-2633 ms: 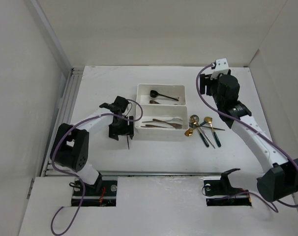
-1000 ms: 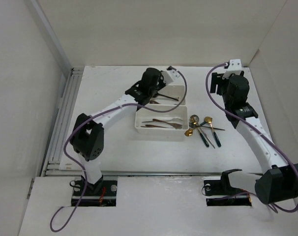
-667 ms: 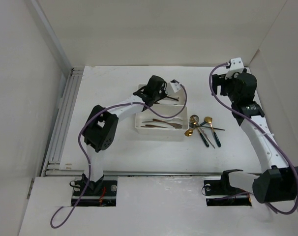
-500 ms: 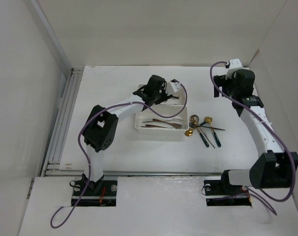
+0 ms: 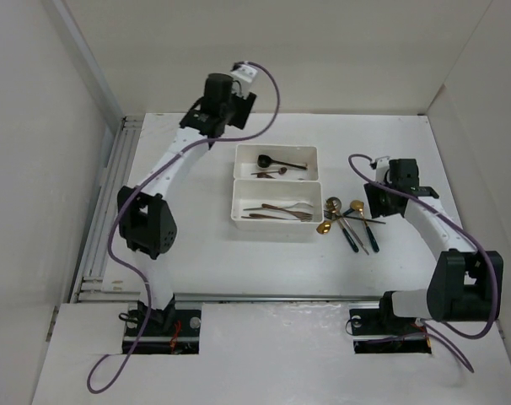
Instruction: Sort the eating utensils into containers
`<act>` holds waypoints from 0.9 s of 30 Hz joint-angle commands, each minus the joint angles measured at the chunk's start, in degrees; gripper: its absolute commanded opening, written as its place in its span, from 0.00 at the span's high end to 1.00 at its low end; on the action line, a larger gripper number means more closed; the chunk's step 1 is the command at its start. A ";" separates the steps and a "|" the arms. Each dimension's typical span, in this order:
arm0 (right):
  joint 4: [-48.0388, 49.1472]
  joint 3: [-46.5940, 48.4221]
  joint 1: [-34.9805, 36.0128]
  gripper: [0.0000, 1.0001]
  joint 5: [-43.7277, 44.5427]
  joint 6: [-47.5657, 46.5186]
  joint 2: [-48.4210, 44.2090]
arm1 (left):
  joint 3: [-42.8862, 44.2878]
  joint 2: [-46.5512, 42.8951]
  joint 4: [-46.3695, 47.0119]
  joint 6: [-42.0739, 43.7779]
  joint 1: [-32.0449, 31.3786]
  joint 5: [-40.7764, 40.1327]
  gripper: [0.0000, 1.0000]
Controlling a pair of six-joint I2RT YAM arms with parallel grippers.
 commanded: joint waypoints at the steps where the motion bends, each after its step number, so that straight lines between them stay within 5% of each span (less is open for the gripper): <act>1: 0.60 -2.00 -0.32 0.44 -1.84 -2.05 -1.56 | 0.86 -5.96 -7.77 -6.93 4.89 -1.32 0.41; 14: -4.41 -5.34 4.68 0.34 -2.39 -9.25 1.07 | -4.42 -10.28 -8.39 -12.99 9.66 -3.60 0.41; 20: 0.77 -9.12 4.68 0.34 0.17 -8.73 3.09 | -6.18 -11.42 -9.53 -16.16 9.66 -5.37 0.41; 27: 2.27 -7.98 3.98 0.54 0.17 -10.65 6.70 | -8.03 -12.65 -10.14 -17.56 10.27 -7.04 0.41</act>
